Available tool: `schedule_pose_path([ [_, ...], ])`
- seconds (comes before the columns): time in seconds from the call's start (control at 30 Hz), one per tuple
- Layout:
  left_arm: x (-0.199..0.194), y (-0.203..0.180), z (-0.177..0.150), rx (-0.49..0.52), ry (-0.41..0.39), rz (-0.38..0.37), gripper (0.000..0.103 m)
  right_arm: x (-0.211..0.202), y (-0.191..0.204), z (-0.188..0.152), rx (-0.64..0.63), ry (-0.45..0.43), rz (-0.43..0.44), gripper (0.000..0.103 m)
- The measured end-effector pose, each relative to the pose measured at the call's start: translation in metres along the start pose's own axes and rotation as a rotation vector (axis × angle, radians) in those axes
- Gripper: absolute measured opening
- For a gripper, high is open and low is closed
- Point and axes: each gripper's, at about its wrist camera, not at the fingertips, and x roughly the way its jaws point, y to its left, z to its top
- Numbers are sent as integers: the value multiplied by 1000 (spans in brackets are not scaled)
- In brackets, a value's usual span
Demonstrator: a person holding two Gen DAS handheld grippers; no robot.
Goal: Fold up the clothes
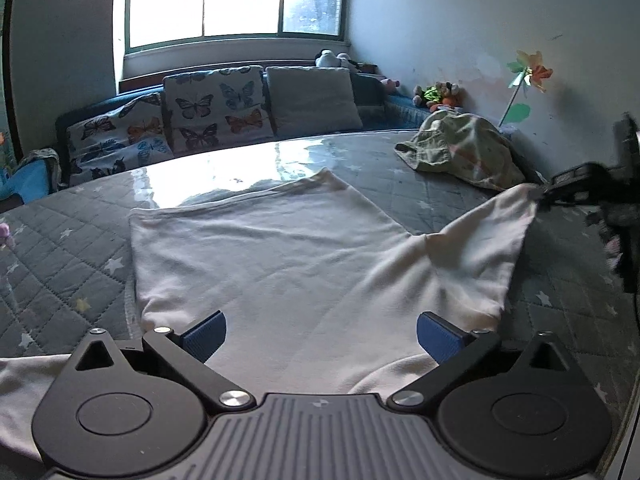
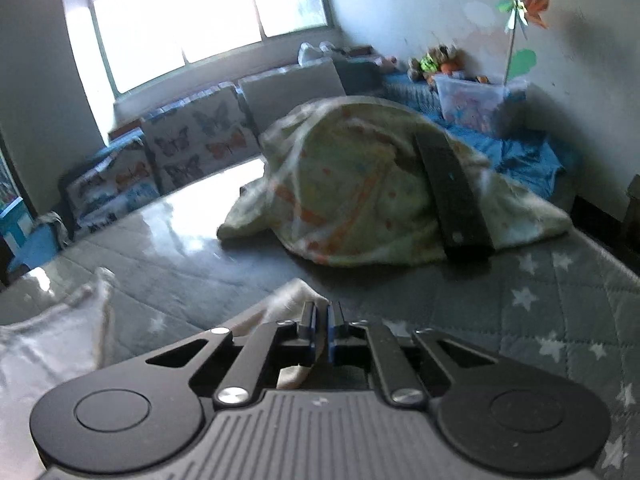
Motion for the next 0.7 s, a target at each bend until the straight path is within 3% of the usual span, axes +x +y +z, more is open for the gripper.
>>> schedule_pose_path([
  [0.37,-12,34,-10,-111,8,75,103,-75,92,26,-175,-119,289,5],
  [0.7,-25,62,-26,-195,15,119,103,-90,216,-7,-408,-61,543,4],
])
